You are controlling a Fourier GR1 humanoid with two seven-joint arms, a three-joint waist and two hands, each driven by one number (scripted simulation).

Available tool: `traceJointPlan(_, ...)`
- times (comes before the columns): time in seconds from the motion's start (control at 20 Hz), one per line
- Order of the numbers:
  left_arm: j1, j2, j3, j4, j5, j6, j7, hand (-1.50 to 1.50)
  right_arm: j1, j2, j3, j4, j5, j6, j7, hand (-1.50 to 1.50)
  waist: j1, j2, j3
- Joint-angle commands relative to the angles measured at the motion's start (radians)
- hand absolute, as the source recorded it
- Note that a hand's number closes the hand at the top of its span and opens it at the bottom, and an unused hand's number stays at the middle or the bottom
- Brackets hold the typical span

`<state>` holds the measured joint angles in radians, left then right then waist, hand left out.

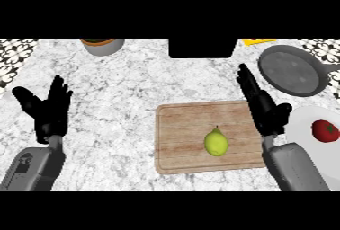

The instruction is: Pick the pear from the cutting board and place it in the pan

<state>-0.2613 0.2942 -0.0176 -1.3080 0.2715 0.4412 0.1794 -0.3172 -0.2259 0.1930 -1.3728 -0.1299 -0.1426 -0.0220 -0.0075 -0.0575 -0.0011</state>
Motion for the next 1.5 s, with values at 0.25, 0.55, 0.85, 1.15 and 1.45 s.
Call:
traceJointPlan(0.25,-0.058,0.099,-0.079,-0.107,-0.082,-0.146,-0.127,0.0,0.034,0.01,0.058,0.165,-0.295,0.445,0.151,1.5,0.047,0.072,0.006)
traceJointPlan(0.55,0.046,0.109,-0.06,-0.157,-0.024,-0.222,-0.119,0.0,0.174,-0.257,-0.014,0.0,-0.016,0.263,0.005,-1.5,-0.01,0.047,0.0)
traceJointPlan(0.85,0.018,0.056,-0.093,-0.15,-0.07,-0.194,-0.125,0.0,0.045,-0.484,-0.125,-0.044,-0.099,0.489,0.137,-1.5,0.008,0.055,0.0)
traceJointPlan(1.15,0.064,0.072,-0.088,-0.154,-0.069,-0.231,-0.15,0.0,-0.114,-0.629,-0.075,-0.002,-0.129,0.743,0.285,-1.5,0.032,0.057,0.0)
traceJointPlan(1.45,-0.015,0.055,-0.052,-0.088,-0.081,-0.237,-0.135,0.0,-0.377,-0.536,-0.053,0.088,-0.13,0.789,0.468,-1.5,0.022,0.059,0.0)
